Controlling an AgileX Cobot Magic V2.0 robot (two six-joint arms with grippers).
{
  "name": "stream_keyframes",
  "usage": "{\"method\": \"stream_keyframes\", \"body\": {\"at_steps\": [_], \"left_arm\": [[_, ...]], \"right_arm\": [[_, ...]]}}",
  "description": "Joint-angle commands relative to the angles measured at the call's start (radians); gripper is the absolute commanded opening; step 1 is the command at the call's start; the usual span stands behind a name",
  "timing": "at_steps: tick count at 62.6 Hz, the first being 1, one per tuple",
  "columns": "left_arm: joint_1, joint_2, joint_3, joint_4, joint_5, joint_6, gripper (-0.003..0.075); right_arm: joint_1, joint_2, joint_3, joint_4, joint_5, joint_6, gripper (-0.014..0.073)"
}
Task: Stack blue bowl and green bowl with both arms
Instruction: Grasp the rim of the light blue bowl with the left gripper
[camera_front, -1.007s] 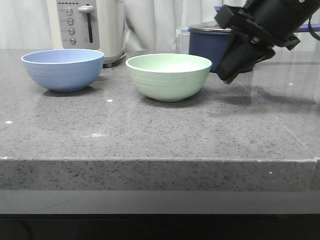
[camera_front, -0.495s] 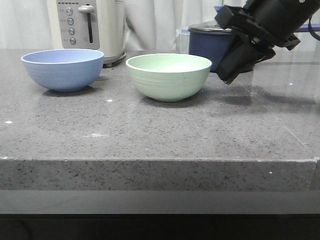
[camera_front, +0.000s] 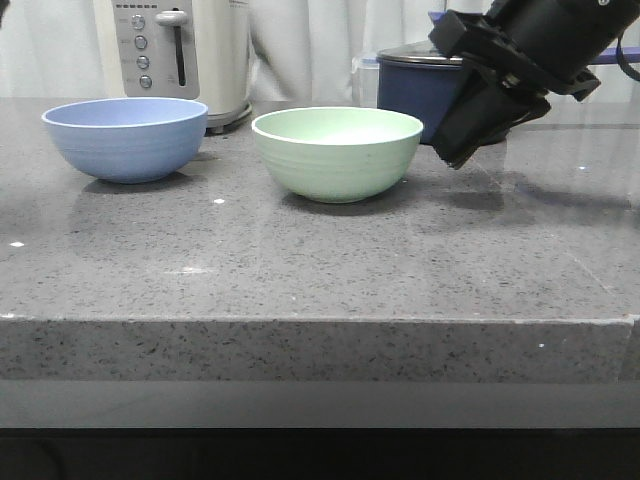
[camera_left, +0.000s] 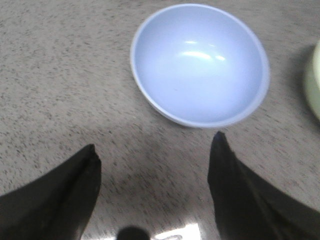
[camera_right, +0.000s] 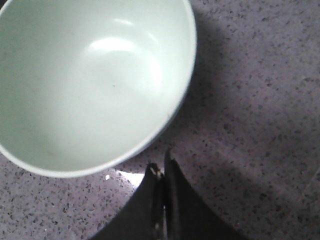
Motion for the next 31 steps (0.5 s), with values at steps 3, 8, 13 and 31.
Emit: {"method": "stream_keyframes", "body": {"at_steps": [3,8,13,31], "left_arm": [[0.029,0.098,-0.125,-0.014,-0.015,-0.01,0.0459],[0.034,0.179,-0.183,-0.018,-0.006,-0.01,0.0459],[0.034,0.252,-0.238,-0.029,0.009,-0.01,0.0459],[0.034,0.428,-0.367,-0.103,0.003,-0.01,0.0459]], "right_arm": [[-0.006,-0.036,-0.025,0.039,-0.019,-0.011,-0.0063],[-0.006,-0.036,-0.025,0.039,-0.019,-0.011,-0.0063],[-0.006,-0.036,-0.025,0.039,-0.019,-0.011,-0.0063],[-0.006,-0.036,-0.025,0.039,-0.019,-0.011,-0.0063]]}}
